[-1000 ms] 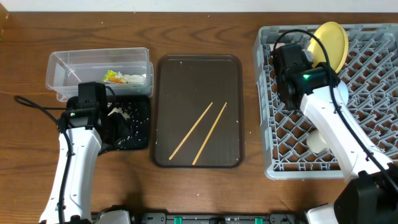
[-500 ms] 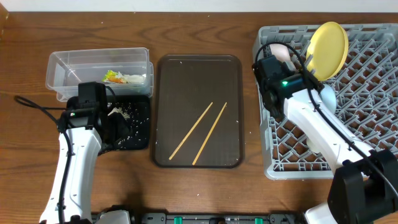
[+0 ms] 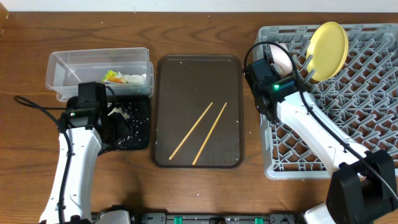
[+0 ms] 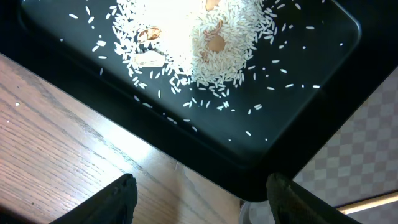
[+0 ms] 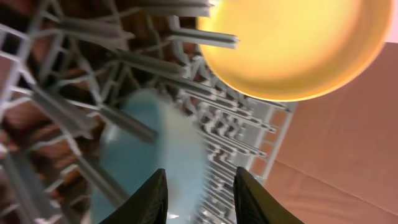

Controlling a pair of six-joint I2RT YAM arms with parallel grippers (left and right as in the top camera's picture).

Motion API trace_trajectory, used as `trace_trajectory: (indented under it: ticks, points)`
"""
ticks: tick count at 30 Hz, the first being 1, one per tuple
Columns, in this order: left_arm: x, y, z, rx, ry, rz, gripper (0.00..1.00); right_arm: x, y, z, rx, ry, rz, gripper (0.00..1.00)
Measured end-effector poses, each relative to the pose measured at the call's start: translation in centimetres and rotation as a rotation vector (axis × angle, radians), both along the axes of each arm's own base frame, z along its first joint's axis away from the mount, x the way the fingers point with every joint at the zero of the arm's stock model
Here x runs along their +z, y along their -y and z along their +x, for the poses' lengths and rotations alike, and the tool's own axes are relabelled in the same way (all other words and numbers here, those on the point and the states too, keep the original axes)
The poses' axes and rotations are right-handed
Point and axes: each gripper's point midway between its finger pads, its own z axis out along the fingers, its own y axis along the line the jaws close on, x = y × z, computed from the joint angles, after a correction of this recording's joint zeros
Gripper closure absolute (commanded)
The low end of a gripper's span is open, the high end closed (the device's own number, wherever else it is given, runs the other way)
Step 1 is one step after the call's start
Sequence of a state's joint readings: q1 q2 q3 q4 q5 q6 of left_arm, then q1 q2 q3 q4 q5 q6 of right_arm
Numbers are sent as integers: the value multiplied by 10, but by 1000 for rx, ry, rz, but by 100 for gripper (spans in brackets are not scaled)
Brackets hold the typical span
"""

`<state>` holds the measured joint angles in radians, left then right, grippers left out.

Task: Sort waste into correct bins and load items into the dishwasher rack
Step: 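Carry light-blue bowl with right gripper and set it in rack, then move right gripper to chopsticks on brown tray and grasp one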

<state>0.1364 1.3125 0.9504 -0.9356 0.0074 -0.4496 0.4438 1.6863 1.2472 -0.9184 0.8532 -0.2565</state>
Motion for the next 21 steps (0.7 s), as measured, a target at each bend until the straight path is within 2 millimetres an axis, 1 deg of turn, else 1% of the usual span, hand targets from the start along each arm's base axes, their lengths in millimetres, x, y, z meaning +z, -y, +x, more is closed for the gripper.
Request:
trace_trajectory:
  ticks: [4, 8, 10, 12, 13, 16, 18, 19, 21]
  points:
    - [0, 0, 0, 0, 0, 0, 30, -4, -4, -1, -6, -1, 38, 63]
    - [0, 0, 0, 0, 0, 0, 30, -7, -8, -2, -19, 5, 79, 61]
    - [0, 0, 0, 0, 0, 0, 30, -10, -15, -2, -17, 4, 144, 55]
    - [0, 0, 0, 0, 0, 0, 30, -9, -24, -2, -8, 17, 219, 46]
    - [0, 0, 0, 0, 0, 0, 30, -6, -32, 0, 3, 27, 272, 42]
    - [0, 0, 0, 0, 0, 0, 30, 8, -54, 6, 41, 76, 423, 40]
    - [0, 0, 0, 0, 0, 0, 30, 21, -77, 11, 89, 107, 566, 43]
    - [0, 0, 0, 0, 0, 0, 30, 25, -84, 11, 105, 112, 613, 45]
    - [0, 0, 0, 0, 0, 0, 30, 32, -109, 9, 148, 101, 739, 47]
